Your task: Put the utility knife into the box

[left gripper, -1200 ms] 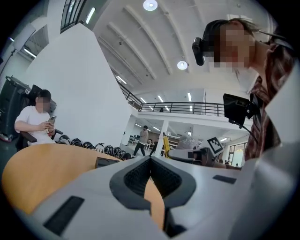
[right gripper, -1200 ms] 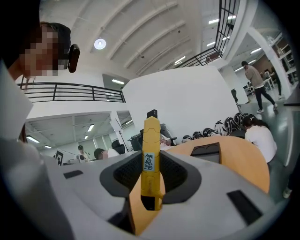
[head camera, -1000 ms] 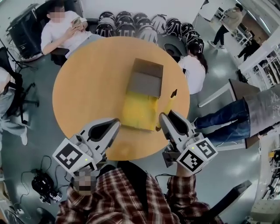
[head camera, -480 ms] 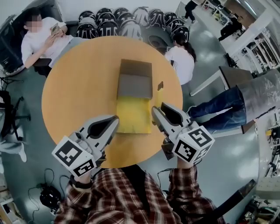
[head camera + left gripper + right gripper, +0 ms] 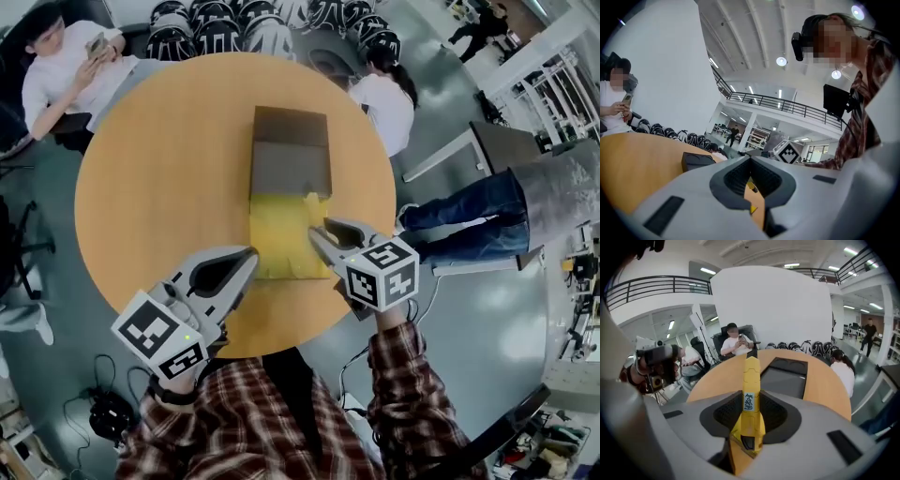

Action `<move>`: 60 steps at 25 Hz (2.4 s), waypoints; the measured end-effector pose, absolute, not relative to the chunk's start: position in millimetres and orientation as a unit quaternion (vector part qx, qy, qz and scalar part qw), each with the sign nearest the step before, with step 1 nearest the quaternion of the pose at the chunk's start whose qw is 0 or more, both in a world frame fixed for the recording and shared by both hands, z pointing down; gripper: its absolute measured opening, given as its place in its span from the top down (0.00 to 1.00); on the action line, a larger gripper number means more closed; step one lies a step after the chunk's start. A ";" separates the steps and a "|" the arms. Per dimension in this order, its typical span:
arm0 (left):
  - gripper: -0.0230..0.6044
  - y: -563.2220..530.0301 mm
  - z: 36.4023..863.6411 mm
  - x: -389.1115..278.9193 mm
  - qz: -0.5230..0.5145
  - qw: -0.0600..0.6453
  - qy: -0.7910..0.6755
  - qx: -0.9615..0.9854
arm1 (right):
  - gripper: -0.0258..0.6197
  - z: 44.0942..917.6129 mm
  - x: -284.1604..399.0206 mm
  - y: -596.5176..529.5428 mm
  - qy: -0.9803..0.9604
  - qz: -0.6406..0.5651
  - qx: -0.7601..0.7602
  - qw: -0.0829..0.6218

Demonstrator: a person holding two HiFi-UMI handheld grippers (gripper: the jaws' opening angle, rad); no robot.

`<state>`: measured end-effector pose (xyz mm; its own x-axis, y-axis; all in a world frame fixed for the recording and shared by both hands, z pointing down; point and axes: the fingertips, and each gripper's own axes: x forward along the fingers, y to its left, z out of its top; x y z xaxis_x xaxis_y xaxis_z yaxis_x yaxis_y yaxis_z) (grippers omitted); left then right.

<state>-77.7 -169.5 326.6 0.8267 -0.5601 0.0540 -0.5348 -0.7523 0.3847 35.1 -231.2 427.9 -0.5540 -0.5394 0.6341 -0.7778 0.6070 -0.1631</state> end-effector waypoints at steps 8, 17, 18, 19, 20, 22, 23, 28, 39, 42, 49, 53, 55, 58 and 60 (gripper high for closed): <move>0.95 -171.2 352.4 -91.3 -0.031 0.225 -0.309 0.924 | 0.77 541.9 20.1 -248.3 -0.816 0.251 0.330 0.403; 0.95 -171.6 365.6 -112.0 -0.040 0.238 -0.332 0.912 | 0.77 613.2 3.4 -257.3 -0.781 0.235 0.270 0.512; 0.95 -172.0 366.3 -114.0 -0.042 0.239 -0.336 0.910 | 0.77 617.3 2.7 -257.7 -0.778 0.235 0.267 0.517; 0.95 -172.5 367.1 -116.2 -0.043 0.240 -0.339 0.909 | 0.77 620.8 2.0 -257.9 -0.776 0.235 0.264 0.523; 0.95 -172.8 367.8 -118.5 -0.044 0.241 -0.341 0.908 | 0.77 623.9 1.3 -257.5 -0.774 0.234 0.261 0.528; 0.95 -172.1 369.2 -122.7 -0.045 0.241 -0.344 0.906 | 0.77 629.1 -0.3 -255.5 -0.769 0.232 0.258 0.536; 0.95 -171.3 369.7 -124.2 -0.046 0.242 -0.344 0.906 | 0.77 630.9 -1.0 -254.4 -0.768 0.232 0.257 0.538; 0.95 -171.8 369.6 -125.2 -0.048 0.242 -0.343 0.906 | 0.77 633.2 -4.8 -253.9 -0.769 0.235 0.255 0.537; 0.95 -174.6 351.9 -113.9 -0.055 0.219 -0.324 0.919 | 0.77 580.8 -9.2 -259.5 -0.811 0.281 0.313 0.406; 0.95 -177.7 340.0 -107.5 -0.056 0.203 -0.316 0.925 | 0.77 534.9 -13.5 -261.3 -0.834 0.287 0.336 0.331; 0.95 -184.8 303.4 -88.9 -0.059 0.162 -0.295 0.940 | 0.81 422.7 -6.2 -254.2 -0.871 0.235 0.382 0.200; 0.95 -184.8 288.9 -75.6 -0.059 0.146 -0.289 0.944 | 0.90 374.0 6.6 -237.9 -0.877 0.206 0.411 0.139; 0.95 -183.8 283.7 -69.8 -0.059 0.139 -0.285 0.946 | 0.93 356.3 11.5 -227.4 -0.878 0.198 0.421 0.115; 0.95 -181.7 279.5 -64.3 -0.058 0.134 -0.278 0.949 | 0.94 334.9 12.6 -212.2 -0.880 0.180 0.429 0.091; 0.95 -179.8 277.9 -61.0 -0.057 0.133 -0.274 0.951 | 0.94 323.1 12.3 -204.3 -0.882 0.168 0.432 0.082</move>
